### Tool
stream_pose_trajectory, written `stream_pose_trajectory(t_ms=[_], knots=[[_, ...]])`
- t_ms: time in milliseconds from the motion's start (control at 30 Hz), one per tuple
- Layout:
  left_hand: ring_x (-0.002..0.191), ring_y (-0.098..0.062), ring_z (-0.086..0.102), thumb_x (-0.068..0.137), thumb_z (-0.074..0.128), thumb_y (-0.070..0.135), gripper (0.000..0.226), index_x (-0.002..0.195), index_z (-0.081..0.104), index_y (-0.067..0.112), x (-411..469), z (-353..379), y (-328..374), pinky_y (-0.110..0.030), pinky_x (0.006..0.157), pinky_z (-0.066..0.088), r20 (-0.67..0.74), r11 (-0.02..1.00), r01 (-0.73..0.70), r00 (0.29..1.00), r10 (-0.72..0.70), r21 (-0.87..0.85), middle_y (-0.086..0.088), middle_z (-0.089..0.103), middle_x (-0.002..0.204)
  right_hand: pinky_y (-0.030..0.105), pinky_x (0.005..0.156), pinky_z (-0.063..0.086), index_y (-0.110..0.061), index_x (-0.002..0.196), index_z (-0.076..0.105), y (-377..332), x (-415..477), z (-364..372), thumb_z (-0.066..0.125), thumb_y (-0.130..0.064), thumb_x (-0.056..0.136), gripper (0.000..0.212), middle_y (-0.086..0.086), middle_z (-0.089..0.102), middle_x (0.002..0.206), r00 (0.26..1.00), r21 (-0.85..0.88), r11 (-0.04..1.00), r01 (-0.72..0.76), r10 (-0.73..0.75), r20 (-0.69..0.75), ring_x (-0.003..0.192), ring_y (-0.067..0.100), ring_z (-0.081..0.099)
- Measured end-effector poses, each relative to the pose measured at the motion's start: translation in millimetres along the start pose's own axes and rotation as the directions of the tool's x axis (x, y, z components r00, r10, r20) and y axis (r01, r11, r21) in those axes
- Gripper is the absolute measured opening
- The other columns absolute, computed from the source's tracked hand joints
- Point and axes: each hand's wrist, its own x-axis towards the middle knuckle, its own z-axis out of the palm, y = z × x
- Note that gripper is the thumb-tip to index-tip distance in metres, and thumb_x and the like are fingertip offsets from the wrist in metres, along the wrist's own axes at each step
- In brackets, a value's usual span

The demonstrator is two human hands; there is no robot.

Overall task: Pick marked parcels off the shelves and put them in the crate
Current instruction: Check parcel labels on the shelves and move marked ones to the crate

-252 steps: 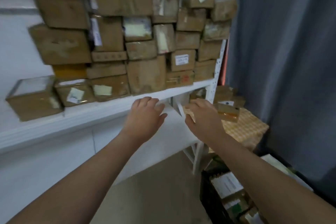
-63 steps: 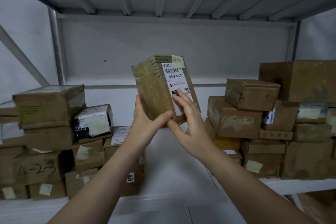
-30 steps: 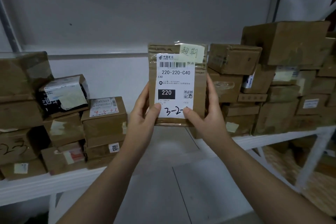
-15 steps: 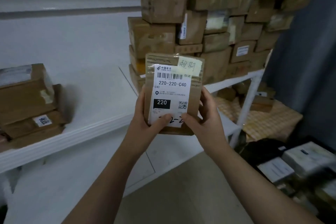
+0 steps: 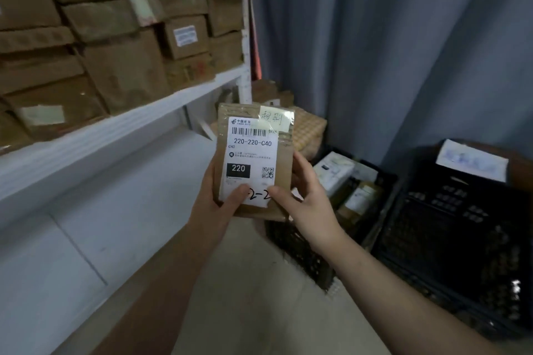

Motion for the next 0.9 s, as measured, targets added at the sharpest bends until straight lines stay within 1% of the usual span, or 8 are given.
stream_pose_trajectory(t_ms=[167,300,400,467,600,667,800,900], knots=[[0.105,0.001,0.061,0.089,0.060,0.007,0.055,0.138,0.040,0.021,18.4,71.4,-36.1,-0.019,0.081,0.054,0.166,0.993,0.113,0.980,-0.114,0.016,0.014,0.061,0.120,0.032,0.102,0.047,-0.027,0.145,0.031,33.1,-8.2,-74.4,0.069,-0.010,0.086,0.072,-0.014,0.049,0.138,0.985,-0.026,0.993,-0.116,0.112,-0.129,0.129,0.005,0.045],[0.103,0.003,0.060,0.090,0.060,0.005,0.050,0.132,0.044,0.025,31.3,112.6,-64.0,-0.007,0.074,0.047,0.265,0.985,0.164,0.948,-0.174,0.060,0.016,0.061,0.116,0.027,0.100,0.047,-0.024,0.146,0.030,66.7,-9.0,-111.0,0.069,-0.012,0.086,0.072,-0.008,0.050,0.138,0.953,-0.005,0.976,-0.218,0.212,-0.218,0.128,0.006,0.046],[0.114,-0.006,0.057,0.089,0.064,0.024,0.056,0.140,0.040,0.028,55.2,133.2,-99.8,-0.028,0.092,0.049,0.360,0.968,0.203,0.901,-0.243,0.145,0.010,0.059,0.127,0.021,0.095,0.049,-0.022,0.146,0.028,89.6,1.6,-134.8,0.068,-0.010,0.086,0.073,-0.008,0.047,0.140,0.912,0.060,0.950,-0.306,0.311,-0.267,0.128,0.005,0.045],[0.119,-0.007,0.054,0.087,0.062,0.037,0.060,0.141,0.037,0.031,77.5,147.4,-122.6,-0.038,0.099,0.046,0.395,0.957,0.205,0.877,-0.272,0.205,0.011,0.056,0.131,0.029,0.097,0.049,-0.022,0.146,0.026,103.4,17.9,-151.7,0.067,-0.008,0.086,0.074,-0.005,0.047,0.141,0.884,0.076,0.929,-0.362,0.368,-0.288,0.128,0.010,0.047],[0.123,-0.011,0.048,0.098,0.044,0.038,0.049,0.145,0.030,0.034,141.3,180.9,-163.4,-0.037,0.103,0.039,0.445,0.926,0.222,0.826,-0.345,0.306,0.014,0.050,0.134,0.027,0.093,0.050,-0.023,0.147,0.026,126.2,75.4,-186.9,0.061,-0.005,0.090,0.069,-0.015,0.054,0.122,0.828,0.069,0.890,-0.451,0.446,-0.340,0.117,0.010,0.053],[0.123,-0.014,0.047,0.100,0.038,0.038,0.046,0.145,0.030,0.033,178.5,195.2,-183.9,-0.038,0.103,0.038,0.466,0.896,0.244,0.785,-0.407,0.372,0.008,0.049,0.137,0.033,0.097,0.049,-0.026,0.148,0.027,141.0,108.6,-203.3,0.058,-0.005,0.092,0.067,-0.015,0.055,0.124,0.793,0.049,0.864,-0.501,0.481,-0.373,0.114,0.011,0.055],[0.114,-0.011,0.049,0.099,0.046,0.019,0.041,0.139,0.039,0.013,235.7,218.1,-219.9,-0.024,0.087,0.037,0.476,0.866,0.334,0.732,-0.487,0.372,-0.003,0.051,0.133,0.044,0.099,0.049,-0.028,0.148,0.027,178.2,156.2,-217.3,0.055,-0.005,0.094,0.066,-0.002,0.052,0.137,0.717,0.006,0.790,-0.613,0.560,-0.415,0.117,0.018,0.055],[0.112,-0.016,0.052,0.097,0.050,0.027,0.054,0.144,0.026,0.016,261.6,228.5,-251.5,-0.030,0.091,0.042,0.448,0.818,0.455,0.685,-0.575,0.352,-0.007,0.048,0.135,0.040,0.094,0.052,-0.026,0.147,0.025,203.2,172.9,-218.3,0.052,0.000,0.094,0.065,0.001,0.054,0.130,0.685,-0.014,0.756,-0.654,0.585,-0.435,0.119,0.021,0.054]])
